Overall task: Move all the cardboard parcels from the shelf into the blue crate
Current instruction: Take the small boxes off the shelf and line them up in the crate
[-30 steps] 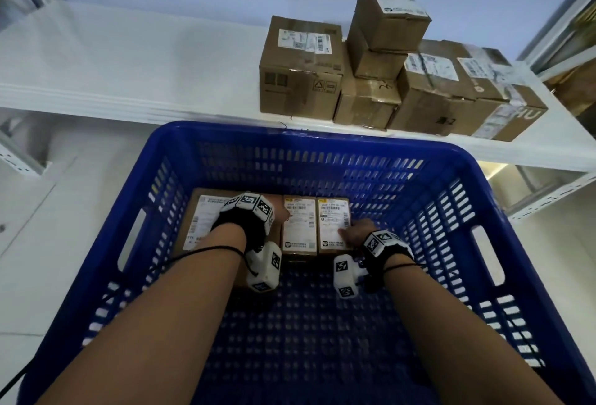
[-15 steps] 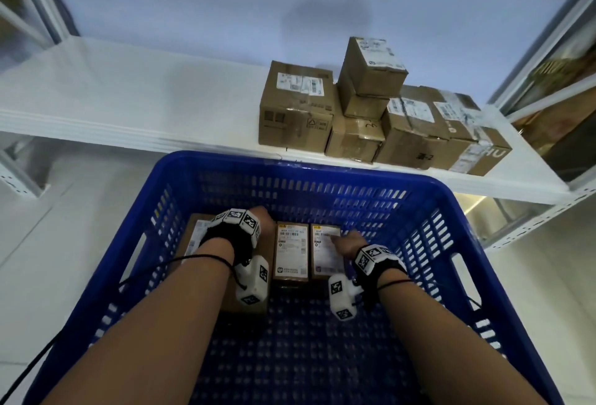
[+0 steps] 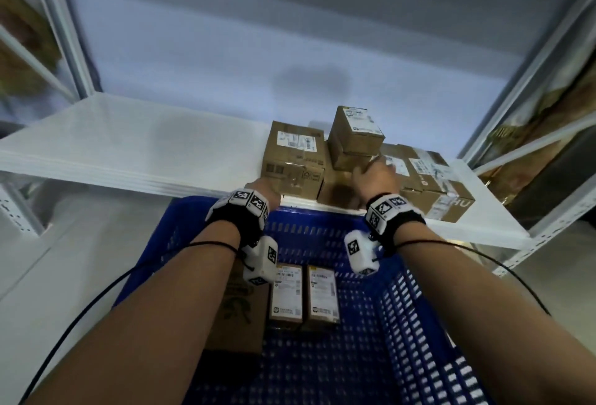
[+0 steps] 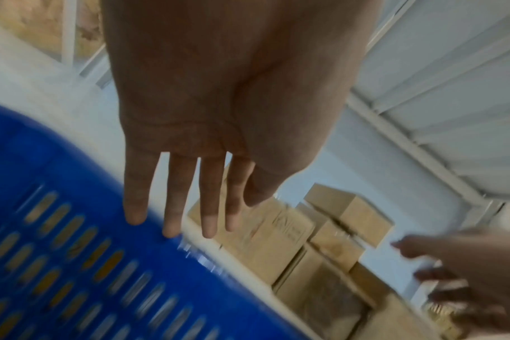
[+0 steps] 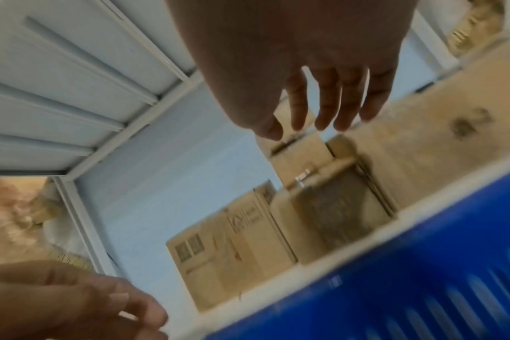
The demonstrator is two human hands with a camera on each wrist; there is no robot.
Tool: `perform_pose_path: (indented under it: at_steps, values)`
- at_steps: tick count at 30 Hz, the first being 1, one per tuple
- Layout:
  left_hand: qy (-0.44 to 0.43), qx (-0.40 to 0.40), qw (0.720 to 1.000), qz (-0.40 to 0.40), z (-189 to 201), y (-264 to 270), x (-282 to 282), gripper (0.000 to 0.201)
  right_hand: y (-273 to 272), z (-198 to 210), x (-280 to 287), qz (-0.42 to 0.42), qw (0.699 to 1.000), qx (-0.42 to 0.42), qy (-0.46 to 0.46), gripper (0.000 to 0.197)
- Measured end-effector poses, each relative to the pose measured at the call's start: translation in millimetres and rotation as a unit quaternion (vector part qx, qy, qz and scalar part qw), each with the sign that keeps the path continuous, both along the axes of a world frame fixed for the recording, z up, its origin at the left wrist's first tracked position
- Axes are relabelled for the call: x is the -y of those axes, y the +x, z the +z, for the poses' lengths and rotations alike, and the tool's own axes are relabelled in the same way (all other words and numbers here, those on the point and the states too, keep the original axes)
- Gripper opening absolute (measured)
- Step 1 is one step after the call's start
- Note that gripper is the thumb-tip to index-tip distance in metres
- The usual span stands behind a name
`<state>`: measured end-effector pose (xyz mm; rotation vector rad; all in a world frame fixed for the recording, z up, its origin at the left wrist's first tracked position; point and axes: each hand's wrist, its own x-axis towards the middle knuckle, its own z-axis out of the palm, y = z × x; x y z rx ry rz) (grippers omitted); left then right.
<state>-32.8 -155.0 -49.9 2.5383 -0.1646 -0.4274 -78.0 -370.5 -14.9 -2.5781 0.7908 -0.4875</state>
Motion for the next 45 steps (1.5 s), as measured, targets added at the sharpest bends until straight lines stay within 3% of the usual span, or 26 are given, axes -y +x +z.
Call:
perform_pose_path:
  at_steps: [3, 6, 13, 16, 20, 26, 31, 35, 37, 39, 41, 43, 45]
  values:
    - [-0.028, 0.011, 0.999, 0.027, 12.0, 4.7, -3.3, 0.031, 25.8, 35.0, -2.2, -0.014, 0.995, 0.071, -0.07, 0.058]
    - [-0.042, 0.015, 0.998, 0.05, 11.9, 4.7, -3.2, 0.033, 53.6, 53.7, -3.6, -0.011, 0.996, 0.048, -0.079, 0.062]
    - [-0.05, 0.009, 0.997, 0.061, 2.2, 12.2, 4.8, 0.033, 95.5, 40.7, 8.5, -0.005, 0.995, -0.073, -0.069, 0.065]
    - [-0.059, 0.015, 0.996, 0.069, 3.6, 16.1, 6.7, 0.032, 98.5, 34.7, 6.2, -0.009, 0.995, -0.061, -0.078, 0.062]
    - [-0.083, 0.008, 0.995, 0.061, 5.8, 16.7, 8.5, 0.03, 98.9, 31.8, 7.1, -0.035, 0.997, -0.042, -0.054, 0.072]
    - [-0.17, 0.012, 0.984, 0.057, 16.2, 8.1, 18.0, 0.031, 62.9, 46.1, -3.1, 0.005, 0.998, 0.07, 0.01, 0.09]
    - [-0.299, -0.061, 0.952, 0.026, 34.0, -15.4, 44.0, 0.038, 3.6, 29.8, -18.7, 0.066, 0.989, 0.116, 0.06, 0.094]
    - [-0.385, -0.092, 0.918, -0.009, 35.7, -40.0, 61.4, 0.065, -43.1, 9.7, -24.8, 0.108, 0.986, 0.088, 0.095, 0.099]
    - [-0.381, -0.092, 0.92, -0.015, 27.8, -44.0, 63.2, 0.065, -58.8, 4.9, -22.6, 0.148, 0.982, 0.045, 0.106, 0.102]
    - [-0.367, -0.098, 0.925, 0.001, 15.9, -44.5, 61.7, 0.055, -72.5, 0.8, -11.6, 0.194, 0.967, 0.016, 0.166, 0.104]
    - [-0.351, -0.151, 0.924, -0.001, 5.1, -47.0, 58.3, 0.052, -86.3, -3.4, 4.3, 0.207, 0.936, -0.003, 0.285, 0.087]
    - [-0.335, -0.219, 0.915, -0.044, -2.1, -54.6, 54.0, 0.052, -97.2, -13.7, 19.6, 0.196, 0.888, -0.056, 0.412, 0.055]
    - [-0.299, -0.255, 0.916, -0.081, -13.6, -59.1, 57.8, 0.057, -101.5, -33.5, 34.1, 0.183, 0.835, -0.108, 0.508, 0.052]
